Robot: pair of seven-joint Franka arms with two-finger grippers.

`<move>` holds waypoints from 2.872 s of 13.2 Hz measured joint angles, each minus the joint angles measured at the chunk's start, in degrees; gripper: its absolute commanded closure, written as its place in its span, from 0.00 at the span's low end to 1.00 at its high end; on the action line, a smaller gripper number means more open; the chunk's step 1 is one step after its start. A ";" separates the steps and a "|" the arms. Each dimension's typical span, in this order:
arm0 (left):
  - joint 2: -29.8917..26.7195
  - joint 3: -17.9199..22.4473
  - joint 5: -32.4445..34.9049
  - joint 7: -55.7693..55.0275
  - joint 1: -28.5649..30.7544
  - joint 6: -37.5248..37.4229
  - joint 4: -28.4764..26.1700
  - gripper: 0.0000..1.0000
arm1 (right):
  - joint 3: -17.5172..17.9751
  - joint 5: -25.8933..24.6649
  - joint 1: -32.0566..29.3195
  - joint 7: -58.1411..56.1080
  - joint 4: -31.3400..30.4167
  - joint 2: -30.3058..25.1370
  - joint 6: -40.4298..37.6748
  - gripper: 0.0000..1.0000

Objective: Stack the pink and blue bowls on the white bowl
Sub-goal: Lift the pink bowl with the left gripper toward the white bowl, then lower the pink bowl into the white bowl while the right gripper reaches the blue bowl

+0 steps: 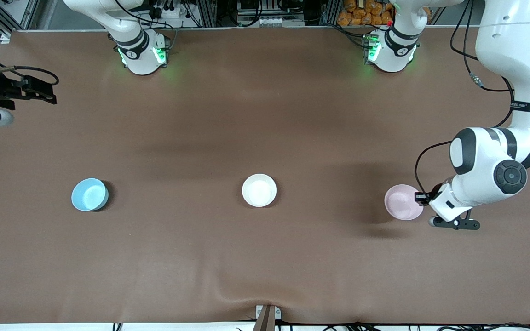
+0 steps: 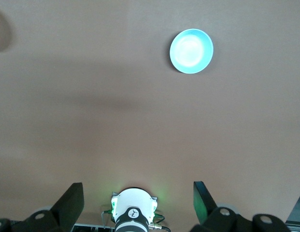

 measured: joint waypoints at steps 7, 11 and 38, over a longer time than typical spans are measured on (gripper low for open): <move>1.84 -7.14 -0.54 -15.81 -8.04 -0.53 6.98 1.00 | -1.13 0.30 -2.90 0.59 0.02 -3.18 2.64 0.00; 6.18 -7.16 -4.65 -22.82 -16.59 -0.57 12.46 1.00 | -1.47 0.00 -7.30 0.91 -2.03 3.23 4.45 0.00; 17.07 -6.37 -6.50 -37.15 -28.40 4.98 20.01 1.00 | -0.52 0.65 -16.51 -0.78 -11.50 34.97 45.23 0.00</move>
